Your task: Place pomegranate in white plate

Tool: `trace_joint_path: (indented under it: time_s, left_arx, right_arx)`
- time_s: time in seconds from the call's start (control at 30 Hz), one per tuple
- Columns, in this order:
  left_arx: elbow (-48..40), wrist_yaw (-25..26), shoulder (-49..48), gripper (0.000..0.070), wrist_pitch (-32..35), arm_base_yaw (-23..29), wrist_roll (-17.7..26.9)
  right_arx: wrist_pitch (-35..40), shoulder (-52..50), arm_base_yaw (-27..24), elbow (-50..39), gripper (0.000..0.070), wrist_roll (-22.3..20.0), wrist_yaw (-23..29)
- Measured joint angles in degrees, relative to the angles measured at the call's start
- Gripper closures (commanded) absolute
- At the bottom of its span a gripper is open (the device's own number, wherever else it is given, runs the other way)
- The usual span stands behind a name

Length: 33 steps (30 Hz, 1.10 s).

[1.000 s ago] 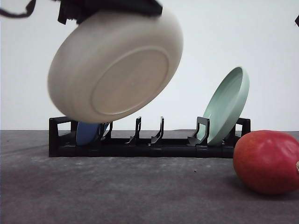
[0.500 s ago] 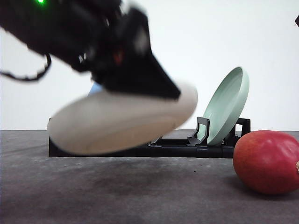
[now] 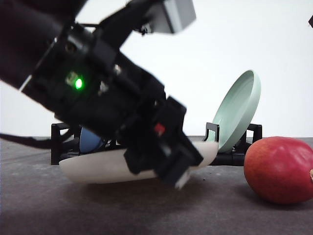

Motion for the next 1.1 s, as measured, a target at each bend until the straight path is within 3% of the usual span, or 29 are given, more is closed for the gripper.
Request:
trace_joint_path:
  time_s: [0.43,0.5,0.63,0.83,0.93,1.1]
  left_arx:
    - [0.0,-0.06,3.96,0.0661,2.96,0.0,2.69]
    - [0.0,-0.06,3.96,0.0594,2.96,-0.03,2.6]
    - [0.0,-0.08,3.96,0.0378,2.98,-0.29,1.57]
    - [0.0,-0.08,3.74,0.0375,2.4,-1.14,-3.57]
    - [0.43,-0.1,1.39,0.0375,-2.98,-1.2,-8.68]
    - [6.1,2.59,-6.44,0.0375,-21.44,-0.18,-14.98]
  right_arx:
    - [0.02,0.0,0.0,0.0,0.032,0.0,0.0]
    - [0.02,0.0,0.0,0.0,0.032,0.0,0.0]
    - [0.02,0.0,0.0,0.0,0.032,0.0,0.0]
    - [0.02,0.0,0.0,0.0,0.032,0.0,0.02]
    - [0.02,0.0,0.0,0.0,0.032,0.0,0.02]
    - [0.02,0.0,0.0,0.0,0.032,0.0,0.07]
